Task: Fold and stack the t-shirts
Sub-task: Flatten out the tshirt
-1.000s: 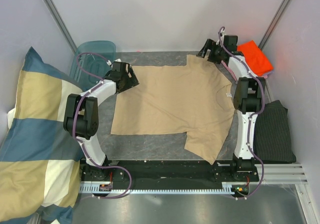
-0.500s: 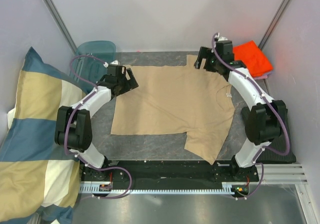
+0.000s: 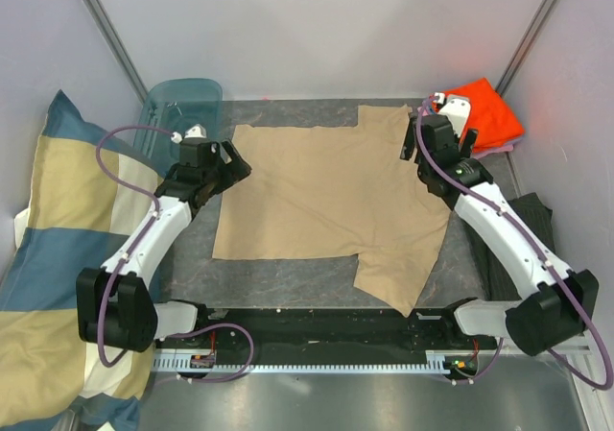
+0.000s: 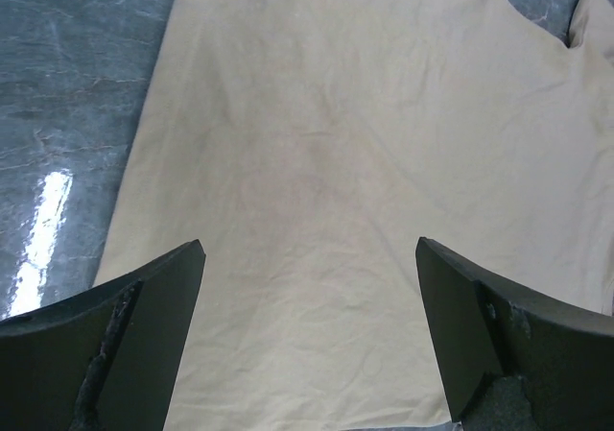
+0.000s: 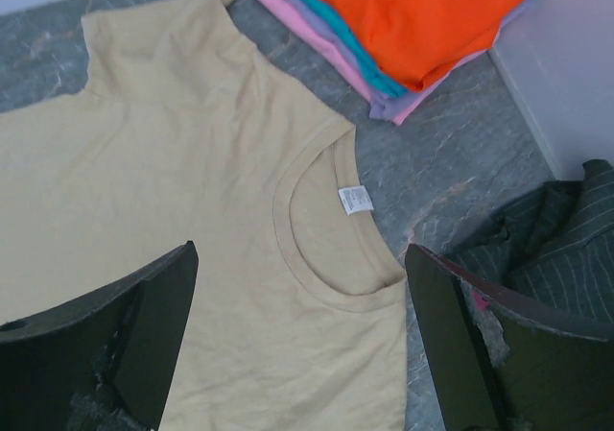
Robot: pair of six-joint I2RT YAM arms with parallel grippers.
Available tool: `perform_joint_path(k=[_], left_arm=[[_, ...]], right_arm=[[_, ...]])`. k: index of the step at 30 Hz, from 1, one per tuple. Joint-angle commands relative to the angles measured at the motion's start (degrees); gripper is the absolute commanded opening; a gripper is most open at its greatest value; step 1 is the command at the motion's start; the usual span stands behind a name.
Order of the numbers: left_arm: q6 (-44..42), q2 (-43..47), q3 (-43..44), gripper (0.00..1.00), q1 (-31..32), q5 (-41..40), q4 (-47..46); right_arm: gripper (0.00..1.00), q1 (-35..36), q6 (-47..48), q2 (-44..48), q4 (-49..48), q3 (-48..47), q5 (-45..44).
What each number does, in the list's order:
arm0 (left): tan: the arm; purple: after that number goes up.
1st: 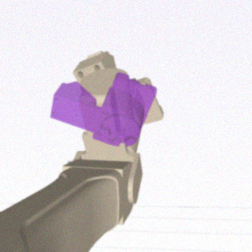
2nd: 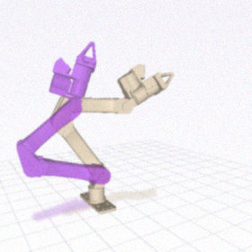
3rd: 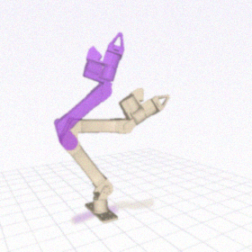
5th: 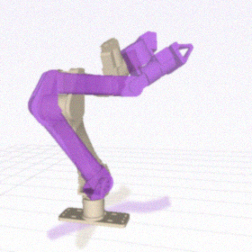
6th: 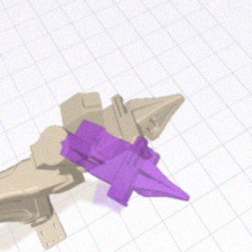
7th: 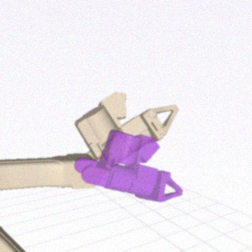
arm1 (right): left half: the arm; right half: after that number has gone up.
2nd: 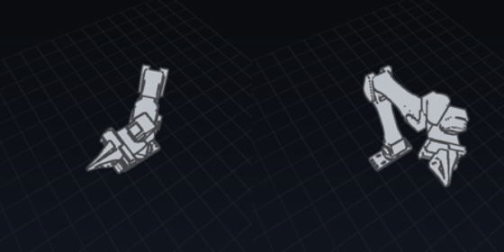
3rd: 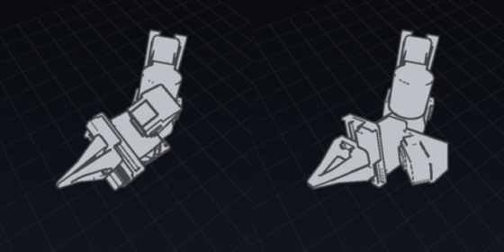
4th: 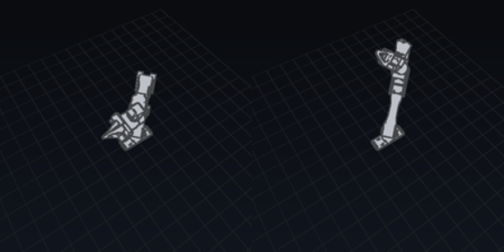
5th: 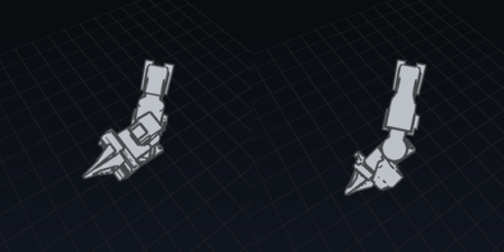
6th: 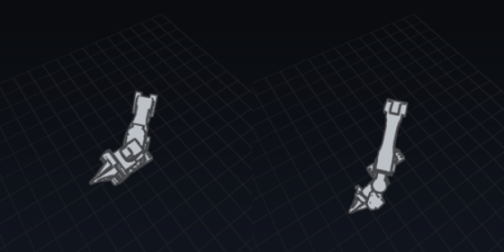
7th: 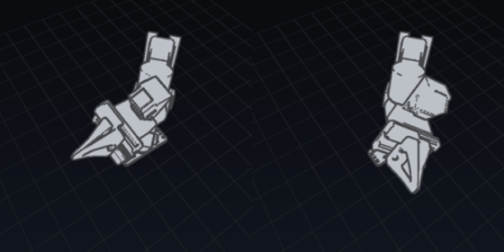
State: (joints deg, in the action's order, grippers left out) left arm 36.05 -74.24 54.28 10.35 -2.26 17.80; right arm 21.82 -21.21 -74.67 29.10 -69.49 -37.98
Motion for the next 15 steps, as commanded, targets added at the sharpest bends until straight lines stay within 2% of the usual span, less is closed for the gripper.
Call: perform_joint_path(k=[1,4,8,12,15], left_arm=[[0.7,5.7,-2.4,0.98,-1.1,0.9,0.4],[-1.6,7.7,-2.5,0.87,-1.1,1.0,1.1],[-3.2,10.4,-2.8,0.86,-1.1,0.9,2.8],[-2.3,13.6,-5.7,0.86,-1.1,0.4,2.9],[-2.6,14.5,-6.5,0.86,-1.1,2.0,2.8]], right_arm=[[0.98,0.2,-0.3,4.3,-2.4,2.0,-1.5],[0.98,0.2,-3.5,5.1,0.2,3.4,-0.6],[0.98,0.4,-9.7,9.9,5.2,8.2,1.5],[0.98,2.0,-19.7,14.0,18.6,11.5,2.2],[0.98,7.6,-29.9,18.9,25.3,17.1,3.0]])
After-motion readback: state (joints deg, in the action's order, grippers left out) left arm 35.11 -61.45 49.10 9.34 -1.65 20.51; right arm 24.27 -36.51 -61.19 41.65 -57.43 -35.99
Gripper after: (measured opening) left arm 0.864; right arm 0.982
